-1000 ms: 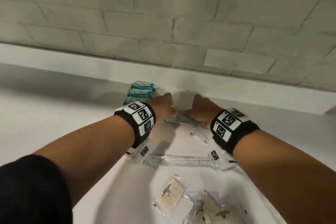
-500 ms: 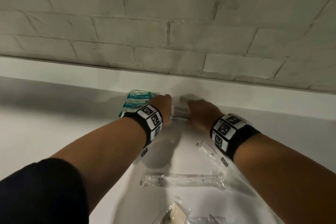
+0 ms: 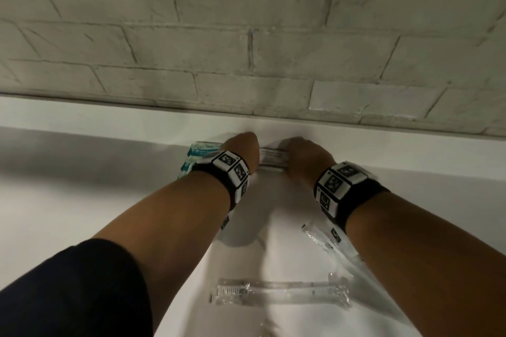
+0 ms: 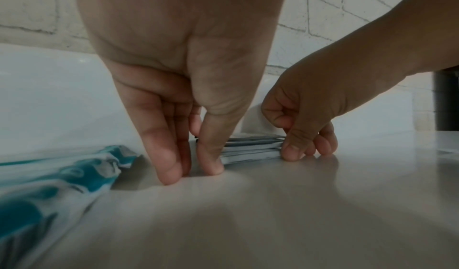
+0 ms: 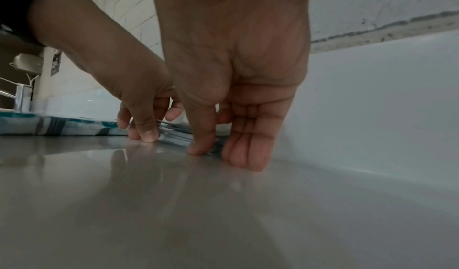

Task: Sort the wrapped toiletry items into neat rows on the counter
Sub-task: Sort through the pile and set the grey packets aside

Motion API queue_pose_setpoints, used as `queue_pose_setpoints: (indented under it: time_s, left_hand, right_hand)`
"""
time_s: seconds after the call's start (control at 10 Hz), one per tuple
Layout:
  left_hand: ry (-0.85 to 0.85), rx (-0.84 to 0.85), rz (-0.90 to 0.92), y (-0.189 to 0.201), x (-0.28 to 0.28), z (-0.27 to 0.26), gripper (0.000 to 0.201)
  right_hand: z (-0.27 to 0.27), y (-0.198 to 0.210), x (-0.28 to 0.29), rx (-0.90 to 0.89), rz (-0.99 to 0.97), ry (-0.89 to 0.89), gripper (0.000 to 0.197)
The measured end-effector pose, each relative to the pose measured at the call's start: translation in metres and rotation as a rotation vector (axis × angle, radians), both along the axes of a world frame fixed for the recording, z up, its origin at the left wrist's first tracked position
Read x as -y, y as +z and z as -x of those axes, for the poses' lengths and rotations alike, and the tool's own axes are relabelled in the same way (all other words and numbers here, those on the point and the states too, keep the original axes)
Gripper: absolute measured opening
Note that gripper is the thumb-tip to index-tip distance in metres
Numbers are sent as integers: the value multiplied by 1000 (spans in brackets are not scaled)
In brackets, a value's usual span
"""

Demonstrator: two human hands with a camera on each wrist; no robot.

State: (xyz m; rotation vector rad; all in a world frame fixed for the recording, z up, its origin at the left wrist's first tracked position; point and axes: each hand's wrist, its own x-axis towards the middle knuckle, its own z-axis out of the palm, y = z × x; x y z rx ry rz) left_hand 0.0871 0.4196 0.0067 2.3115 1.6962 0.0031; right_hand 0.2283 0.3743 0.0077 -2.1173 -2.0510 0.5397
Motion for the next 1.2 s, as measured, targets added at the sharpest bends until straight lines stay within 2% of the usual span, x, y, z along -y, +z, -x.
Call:
queue_pose_setpoints:
  time_s: [0.1,0.2,0.3,0.4,0.5,0.6,0.8,0.9,1.0,1.1,1.2]
  left_hand:
    - [67,68,59,-1,-1,6,50]
    - [210,293,165,4,0,16,50]
    - [325,547,338,1,-5,24,37]
    - [450,825,411,-6,-3,23,42]
    - [502,955,501,-12,2,16,27]
    - [516,975,499,-11,5,9,23]
    - [492,936,447,-5,15,13,30]
    - [462,865,368,9,31,18,31]
    - [323,816,369,27,57,20,13]
    - [143,794,413,46,115,26,8]
    - [-60,649,450,40,156,35,13]
  right_hand:
    - [-3,2,3,-11,42,-7,57]
    - [-13,9,6,-63,101,-28,35]
    - [-33,7,9,-434,167,-362,28]
    - [-43,-1,10,-780,177,-554,32]
    - [-28,-3,13,-985,216,-562,16]
    - [-12,-3,9,-938,238,-545,14]
    - [-21,5,22,-834,257,-479,13]
    - [-34,25,50,-705,306,-370,26]
    - [-48,44,84,-399,303,-222,36]
    - [-68,43,125,2,311,-89,44]
    - [-84,30,178,110,370,-78,50]
